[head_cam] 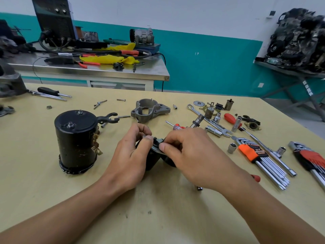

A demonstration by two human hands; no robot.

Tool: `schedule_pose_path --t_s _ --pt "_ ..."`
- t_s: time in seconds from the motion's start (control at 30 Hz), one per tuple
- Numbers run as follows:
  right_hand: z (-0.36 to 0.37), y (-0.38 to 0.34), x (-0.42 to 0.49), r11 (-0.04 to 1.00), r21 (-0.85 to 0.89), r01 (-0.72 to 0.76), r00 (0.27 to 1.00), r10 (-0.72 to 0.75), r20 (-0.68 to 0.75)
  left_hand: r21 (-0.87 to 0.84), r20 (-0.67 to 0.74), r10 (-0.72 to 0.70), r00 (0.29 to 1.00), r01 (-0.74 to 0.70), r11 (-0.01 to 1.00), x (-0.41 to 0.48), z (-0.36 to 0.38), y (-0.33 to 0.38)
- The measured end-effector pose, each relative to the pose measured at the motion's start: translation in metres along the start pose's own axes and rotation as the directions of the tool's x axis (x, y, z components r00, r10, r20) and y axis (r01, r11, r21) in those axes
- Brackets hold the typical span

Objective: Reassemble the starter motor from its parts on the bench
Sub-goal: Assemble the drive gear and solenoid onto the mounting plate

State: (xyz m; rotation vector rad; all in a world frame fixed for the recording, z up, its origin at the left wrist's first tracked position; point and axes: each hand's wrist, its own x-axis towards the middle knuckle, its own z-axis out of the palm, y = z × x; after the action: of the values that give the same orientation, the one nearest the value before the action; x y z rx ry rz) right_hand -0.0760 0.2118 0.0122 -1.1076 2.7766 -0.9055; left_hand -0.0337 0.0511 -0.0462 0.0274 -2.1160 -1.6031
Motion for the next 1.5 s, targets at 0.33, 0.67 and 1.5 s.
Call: schedule_pose_path --t_s 0.33,0.67,1.5 --pt "-0.008 0.007 0.003 0.994 0.109 -0.012 0.999 0.008 0.038 0.005 -0.004 0.011 1.000 -0.011 1.000 0.001 0.000 -0.001" --pt "-0.005 0.003 0.001 0.999 -0.021 0.028 1.000 -0.028 -0.002 -0.002 0.006 -0.002 1.000 0.002 1.000 0.001 0.000 -0.001" --pt "-0.041 0.075 0.077 0.917 -0.374 -0.137 0.989 0.151 0.009 0.077 -0.098 -0.042 0.994 0.050 0.996 0.011 -0.015 -0.007"
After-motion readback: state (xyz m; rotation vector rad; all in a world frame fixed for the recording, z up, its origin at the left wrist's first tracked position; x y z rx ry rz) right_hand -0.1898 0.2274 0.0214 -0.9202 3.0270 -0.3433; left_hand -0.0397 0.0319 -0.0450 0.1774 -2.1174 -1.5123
